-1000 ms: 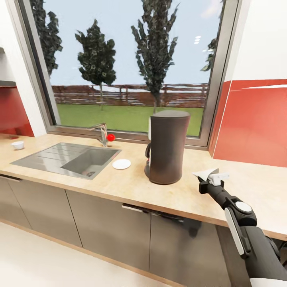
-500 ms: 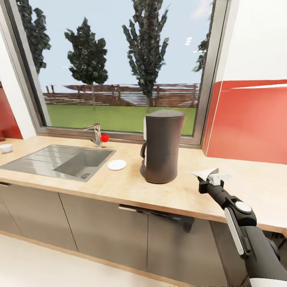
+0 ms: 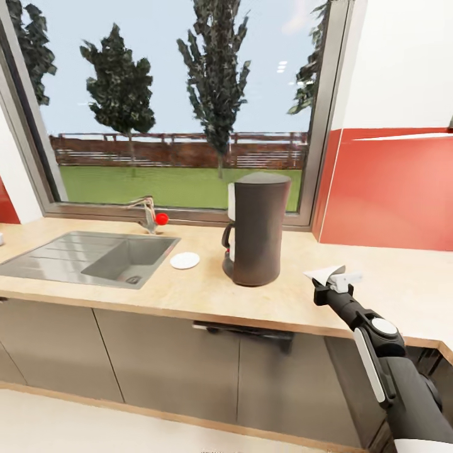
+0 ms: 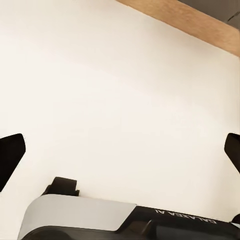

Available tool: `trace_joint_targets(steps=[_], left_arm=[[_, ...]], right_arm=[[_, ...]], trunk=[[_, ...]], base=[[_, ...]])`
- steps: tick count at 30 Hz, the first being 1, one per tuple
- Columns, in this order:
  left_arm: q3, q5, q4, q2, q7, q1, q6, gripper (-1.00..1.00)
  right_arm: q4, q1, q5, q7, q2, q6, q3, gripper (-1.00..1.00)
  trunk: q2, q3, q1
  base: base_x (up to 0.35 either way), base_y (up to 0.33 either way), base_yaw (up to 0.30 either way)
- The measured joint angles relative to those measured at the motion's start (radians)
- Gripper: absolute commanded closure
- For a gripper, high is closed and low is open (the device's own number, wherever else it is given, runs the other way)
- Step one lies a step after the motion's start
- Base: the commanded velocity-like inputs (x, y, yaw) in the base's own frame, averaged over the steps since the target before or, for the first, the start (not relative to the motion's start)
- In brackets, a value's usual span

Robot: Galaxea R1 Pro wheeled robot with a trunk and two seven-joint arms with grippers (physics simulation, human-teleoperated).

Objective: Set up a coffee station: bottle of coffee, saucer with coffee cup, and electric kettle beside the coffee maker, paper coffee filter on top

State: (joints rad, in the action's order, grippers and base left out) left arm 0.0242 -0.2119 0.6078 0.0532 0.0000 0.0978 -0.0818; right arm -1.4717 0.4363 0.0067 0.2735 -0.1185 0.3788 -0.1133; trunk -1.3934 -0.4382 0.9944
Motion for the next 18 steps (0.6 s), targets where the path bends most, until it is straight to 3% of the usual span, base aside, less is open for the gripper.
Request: trace_joint_targets(steps=[9, 14, 18], left_arm=[[0.000, 0.000, 0.000, 0.000, 0.000, 0.000, 0.000, -1.00], [0.001, 0.000, -0.001, 0.000, 0.000, 0.000, 0.000, -1.00], [0.002, 0.000, -0.001, -0.005, 0.000, 0.000, -0.001, -1.00]], right_arm=[[0.000, 0.000, 0.000, 0.000, 0.000, 0.000, 0.000, 1.00], [-0.001, 0.000, 0.000, 0.000, 0.000, 0.000, 0.001, 1.00], [-0.001, 0.000, 0.000, 0.000, 0.000, 0.000, 0.001, 1.00]], trunk=[[0.000, 0.000, 0.000], [0.000, 0.000, 0.000], [0.000, 0.000, 0.000]], base=[[-0.019, 0.065, -0.251], [0.000, 0.236, -0.103], [0.000, 0.133, -0.251]])
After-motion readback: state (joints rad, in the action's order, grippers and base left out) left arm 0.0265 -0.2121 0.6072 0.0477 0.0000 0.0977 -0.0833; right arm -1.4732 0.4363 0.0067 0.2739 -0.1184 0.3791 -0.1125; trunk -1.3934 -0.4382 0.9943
